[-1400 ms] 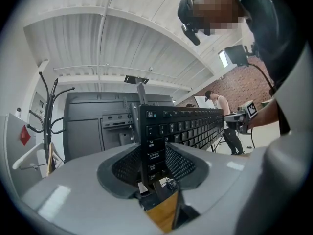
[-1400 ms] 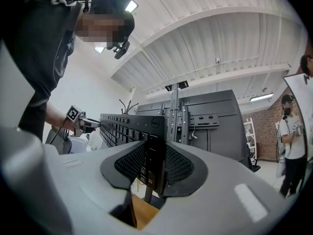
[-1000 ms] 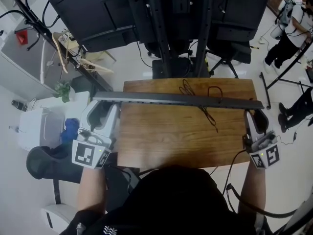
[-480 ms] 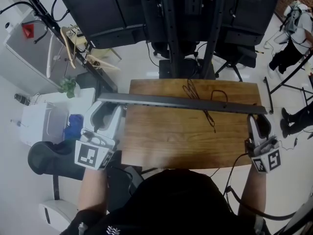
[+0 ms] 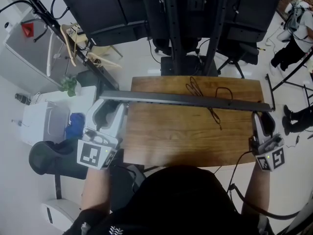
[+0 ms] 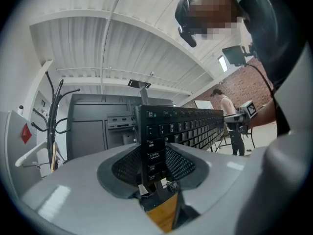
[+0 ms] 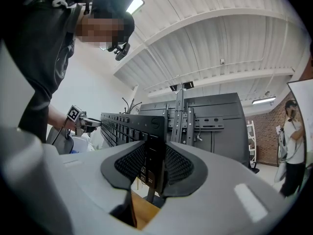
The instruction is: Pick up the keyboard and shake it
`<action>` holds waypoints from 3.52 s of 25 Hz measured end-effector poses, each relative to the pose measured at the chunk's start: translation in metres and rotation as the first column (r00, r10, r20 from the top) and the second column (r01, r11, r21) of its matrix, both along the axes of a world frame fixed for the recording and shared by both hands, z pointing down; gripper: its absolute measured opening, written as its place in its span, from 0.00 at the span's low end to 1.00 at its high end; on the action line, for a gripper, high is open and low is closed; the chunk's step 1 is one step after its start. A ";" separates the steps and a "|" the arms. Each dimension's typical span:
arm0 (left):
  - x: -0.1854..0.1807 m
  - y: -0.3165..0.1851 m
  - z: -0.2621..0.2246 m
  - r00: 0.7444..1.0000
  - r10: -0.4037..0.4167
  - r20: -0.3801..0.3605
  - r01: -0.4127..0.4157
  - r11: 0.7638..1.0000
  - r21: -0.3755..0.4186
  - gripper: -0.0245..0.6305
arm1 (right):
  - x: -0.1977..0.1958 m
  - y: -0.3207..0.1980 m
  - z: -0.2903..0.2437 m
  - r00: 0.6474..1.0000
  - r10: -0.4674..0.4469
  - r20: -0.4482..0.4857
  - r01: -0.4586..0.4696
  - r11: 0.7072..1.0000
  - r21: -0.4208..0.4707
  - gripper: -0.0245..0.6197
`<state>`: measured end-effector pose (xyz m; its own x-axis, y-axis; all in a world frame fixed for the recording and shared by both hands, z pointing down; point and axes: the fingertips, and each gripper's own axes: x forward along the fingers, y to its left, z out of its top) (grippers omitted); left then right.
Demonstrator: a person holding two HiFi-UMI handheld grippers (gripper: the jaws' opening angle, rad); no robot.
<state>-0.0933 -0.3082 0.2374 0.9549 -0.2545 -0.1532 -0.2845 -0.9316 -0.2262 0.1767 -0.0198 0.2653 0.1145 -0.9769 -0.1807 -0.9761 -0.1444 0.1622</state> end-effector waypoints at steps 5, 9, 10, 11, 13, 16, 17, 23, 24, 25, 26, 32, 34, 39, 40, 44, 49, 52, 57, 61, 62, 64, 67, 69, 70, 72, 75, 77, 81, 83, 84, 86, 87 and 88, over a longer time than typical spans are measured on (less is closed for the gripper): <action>0.000 -0.005 0.005 0.999 -0.013 0.035 0.012 1.000 0.012 0.27 | 0.000 0.000 0.004 1.000 0.005 0.010 -0.005 1.000 0.002 0.23; 0.001 -0.005 0.002 1.000 0.008 0.019 -0.008 1.000 0.002 0.27 | 0.000 -0.002 0.006 1.000 0.002 0.017 -0.002 1.000 0.001 0.23; 0.001 -0.005 0.001 1.000 0.013 0.014 -0.013 1.000 0.003 0.27 | 0.000 -0.003 0.006 1.000 0.001 0.019 -0.001 1.000 0.001 0.23; 0.001 -0.005 0.000 1.000 0.016 0.011 -0.016 1.000 0.006 0.27 | 0.000 -0.004 0.006 1.000 0.001 0.020 -0.001 1.000 0.001 0.23; 0.001 -0.006 -0.001 1.000 0.018 0.013 -0.018 1.000 0.010 0.27 | 0.000 -0.006 0.006 1.000 0.000 0.020 0.000 1.000 0.001 0.23; -0.001 -0.010 0.001 0.999 -0.013 0.048 0.013 1.000 0.001 0.27 | -0.001 -0.007 0.006 1.000 -0.006 0.020 0.006 1.000 0.004 0.23; -0.001 -0.011 0.002 0.998 -0.021 0.056 0.021 1.000 -0.001 0.27 | 0.000 -0.007 0.006 1.000 -0.007 0.021 0.007 1.000 0.005 0.23; 0.001 -0.007 -0.002 1.000 0.005 0.029 -0.005 1.000 -0.003 0.27 | 0.000 -0.006 0.005 1.000 -0.003 0.025 0.003 1.000 -0.001 0.23; 0.001 -0.007 -0.002 1.000 0.007 0.030 -0.007 1.000 -0.001 0.27 | 0.000 -0.005 0.005 1.000 -0.002 0.025 0.002 1.000 -0.001 0.23; 0.001 -0.007 -0.002 1.000 0.011 0.028 -0.011 1.000 0.001 0.27 | 0.000 -0.005 0.005 1.000 -0.002 0.026 0.002 1.000 -0.002 0.23; 0.001 -0.007 -0.002 1.000 0.015 0.023 -0.015 1.000 0.002 0.27 | 0.000 -0.006 0.006 1.000 -0.002 0.026 0.003 1.000 -0.003 0.23; 0.003 -0.007 0.000 0.999 0.005 0.035 -0.004 1.000 -0.016 0.27 | 0.002 -0.005 0.009 1.000 -0.004 0.030 0.004 1.000 -0.003 0.23; 0.004 -0.005 0.001 1.000 0.014 0.027 -0.013 1.000 -0.013 0.27 | 0.002 -0.004 0.008 1.000 -0.004 0.029 0.004 1.000 -0.002 0.23; 0.001 -0.006 0.004 0.999 0.021 0.037 -0.020 1.000 -0.016 0.27 | 0.002 -0.006 0.015 1.000 0.003 0.030 -0.003 1.000 -0.002 0.23; 0.000 -0.009 0.004 0.999 0.020 0.044 -0.019 1.000 -0.017 0.27 | 0.001 -0.009 0.019 0.999 0.001 0.035 -0.001 1.000 0.003 0.23; 0.006 -0.009 0.005 0.999 0.015 0.046 -0.014 1.000 -0.024 0.27 | 0.004 -0.012 0.021 0.999 0.003 0.047 -0.003 1.000 -0.003 0.23; 0.008 -0.007 0.010 0.999 0.014 0.051 -0.013 0.999 -0.030 0.27 | 0.005 -0.009 0.025 0.998 0.006 0.055 -0.005 1.000 -0.012 0.23; 0.009 -0.007 0.010 0.999 0.009 0.051 -0.008 1.000 -0.027 0.27 | 0.007 -0.010 0.025 0.998 0.005 0.058 -0.004 1.000 -0.004 0.23; 0.008 -0.007 0.008 0.999 0.005 0.048 -0.004 1.000 -0.021 0.27 | 0.010 -0.014 0.024 0.998 0.001 0.055 -0.001 1.000 0.000 0.23; 0.009 -0.009 0.010 0.998 0.002 0.056 -0.001 1.000 -0.021 0.27 | 0.009 -0.015 0.028 0.998 0.002 0.061 -0.002 1.000 -0.002 0.23; 0.009 -0.009 0.011 0.998 0.003 0.056 -0.002 1.000 -0.022 0.27 | 0.009 -0.015 0.029 0.998 0.003 0.062 -0.003 1.000 -0.002 0.23; 0.010 -0.009 0.010 0.999 0.007 0.054 -0.006 1.000 -0.021 0.27 | 0.009 -0.014 0.029 0.998 0.005 0.063 -0.005 1.000 -0.001 0.23; 0.014 -0.007 0.009 0.998 0.023 0.056 -0.022 1.000 -0.015 0.27 | 0.010 -0.008 0.029 0.998 0.016 0.066 -0.016 1.000 0.002 0.23; 0.018 -0.005 0.009 0.998 0.032 0.056 -0.032 0.999 -0.012 0.27 | 0.010 -0.004 0.030 0.998 0.023 0.067 -0.023 1.000 0.001 0.23; 0.019 -0.004 0.009 0.998 0.036 0.057 -0.036 0.999 -0.010 0.27 | 0.010 -0.002 0.030 0.998 0.023 0.065 -0.023 1.000 -0.001 0.23; 0.020 -0.003 0.008 0.997 0.043 0.059 -0.042 0.999 -0.007 0.27 | 0.009 0.001 0.030 0.998 0.023 0.061 -0.023 1.000 -0.005 0.23; 0.022 -0.001 0.006 0.997 0.050 0.054 -0.050 0.999 -0.008 0.27 | 0.009 0.005 0.028 0.998 0.032 0.062 -0.032 0.999 -0.002 0.23; 0.023 0.001 0.004 0.997 0.055 0.056 -0.054 0.998 -0.006 0.27 | 0.009 0.007 0.027 0.997 0.037 0.064 -0.037 0.999 0.000 0.23; 0.023 0.002 0.005 0.996 0.057 0.063 -0.057 0.998 -0.005 0.27 | 0.008 0.009 0.030 0.996 0.040 0.085 -0.041 0.999 0.003 0.23; 0.023 0.004 0.006 0.996 0.058 0.066 -0.057 0.998 -0.007 0.27 | 0.009 0.010 0.032 0.995 0.046 0.094 -0.046 0.999 0.001 0.23; 0.022 0.004 0.006 0.996 0.058 0.067 -0.058 0.998 -0.008 0.27 | 0.008 0.010 0.032 0.994 0.046 0.094 -0.046 0.999 0.000 0.23; 0.021 0.004 0.005 0.996 0.058 0.067 -0.057 0.998 -0.007 0.27 | 0.007 0.010 0.031 0.995 0.043 0.093 -0.043 0.999 0.001 0.23; 0.020 0.003 0.004 0.996 0.057 0.067 -0.057 0.998 -0.006 0.27 | 0.006 0.010 0.031 0.995 0.041 0.095 -0.041 0.999 0.002 0.23; 0.019 0.003 0.004 0.996 0.056 0.068 -0.056 0.998 -0.006 0.27 | 0.006 0.009 0.031 0.994 0.039 0.098 -0.040 0.999 0.003 0.23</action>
